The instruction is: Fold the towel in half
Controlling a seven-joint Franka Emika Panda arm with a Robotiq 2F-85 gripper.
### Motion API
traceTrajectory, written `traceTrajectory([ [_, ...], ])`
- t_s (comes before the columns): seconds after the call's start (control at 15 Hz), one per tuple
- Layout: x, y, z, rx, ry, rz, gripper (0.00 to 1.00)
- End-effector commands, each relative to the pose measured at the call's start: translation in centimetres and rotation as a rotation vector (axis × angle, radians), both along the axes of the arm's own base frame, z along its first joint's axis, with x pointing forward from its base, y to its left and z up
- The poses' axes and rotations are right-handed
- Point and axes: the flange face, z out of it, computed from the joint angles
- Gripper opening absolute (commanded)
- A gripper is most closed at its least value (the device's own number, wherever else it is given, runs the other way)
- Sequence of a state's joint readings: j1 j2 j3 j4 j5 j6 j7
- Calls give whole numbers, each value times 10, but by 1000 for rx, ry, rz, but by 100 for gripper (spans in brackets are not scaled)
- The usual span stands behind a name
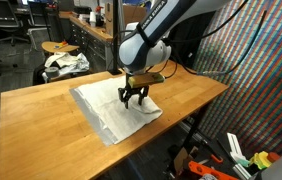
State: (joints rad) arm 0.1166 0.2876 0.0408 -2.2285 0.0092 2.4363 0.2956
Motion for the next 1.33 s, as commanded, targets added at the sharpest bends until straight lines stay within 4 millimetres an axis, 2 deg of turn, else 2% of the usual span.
traceTrajectory([
  [0.0,7,-8,0,-22,16,-2,42],
  [0.2,8,-15,-3,-26,20,-8,20],
  [0.47,14,-23,2,-24,16,-27,11],
  [0.6,15,-26,12,-12,12,-33,16],
  [1.0,12,-34,59,42,-35,-39,16],
  [1.2,9,-36,74,54,-40,-26,17],
  [1.27,8,-37,73,44,-20,-16,42],
])
